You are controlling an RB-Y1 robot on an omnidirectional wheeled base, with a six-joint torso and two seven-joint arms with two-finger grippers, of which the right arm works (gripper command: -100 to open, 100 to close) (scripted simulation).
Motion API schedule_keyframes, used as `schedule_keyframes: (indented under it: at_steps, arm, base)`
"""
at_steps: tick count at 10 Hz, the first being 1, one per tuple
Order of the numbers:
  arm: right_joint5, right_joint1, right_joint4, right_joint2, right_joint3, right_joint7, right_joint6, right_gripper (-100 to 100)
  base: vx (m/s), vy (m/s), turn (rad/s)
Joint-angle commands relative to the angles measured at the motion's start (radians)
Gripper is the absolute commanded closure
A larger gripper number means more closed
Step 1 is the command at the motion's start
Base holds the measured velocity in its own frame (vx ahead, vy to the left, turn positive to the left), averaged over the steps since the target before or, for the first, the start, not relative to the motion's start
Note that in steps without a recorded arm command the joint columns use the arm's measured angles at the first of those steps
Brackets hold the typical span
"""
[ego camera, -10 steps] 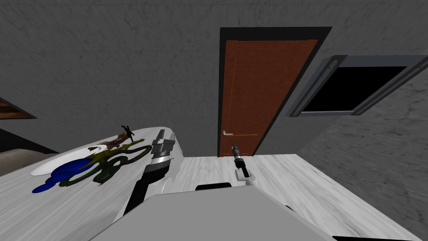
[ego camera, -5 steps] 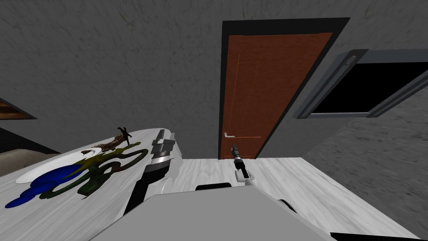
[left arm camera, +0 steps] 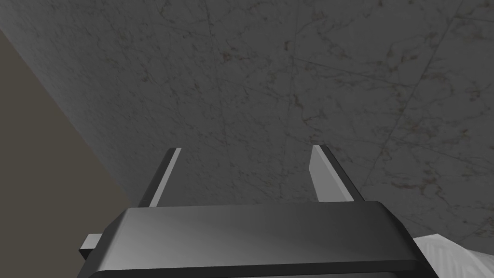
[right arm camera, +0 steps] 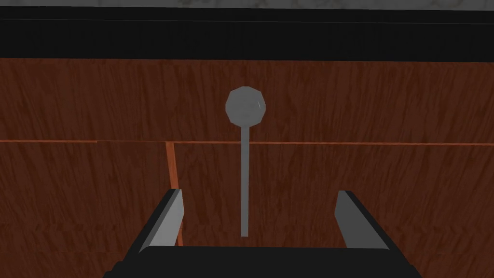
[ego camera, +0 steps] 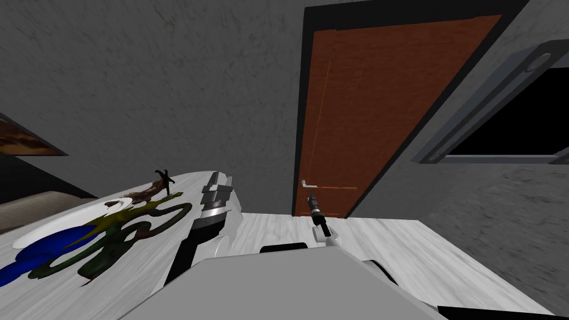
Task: Pull the door open
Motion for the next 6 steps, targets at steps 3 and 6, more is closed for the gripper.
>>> schedule_keyframes:
  at_steps: [3, 6]
  arm:
    - [-0.009, -0.014, 0.032, -0.019, 0.012, -0.016, -0.015, -100]
    - [-0.014, -0.023, 0.051, -0.031, 0.019, -0.026, -0.024, -100]
  base:
    - [0.201, -0.008, -0.011]
    - [0.187, 0.031, -0.110]
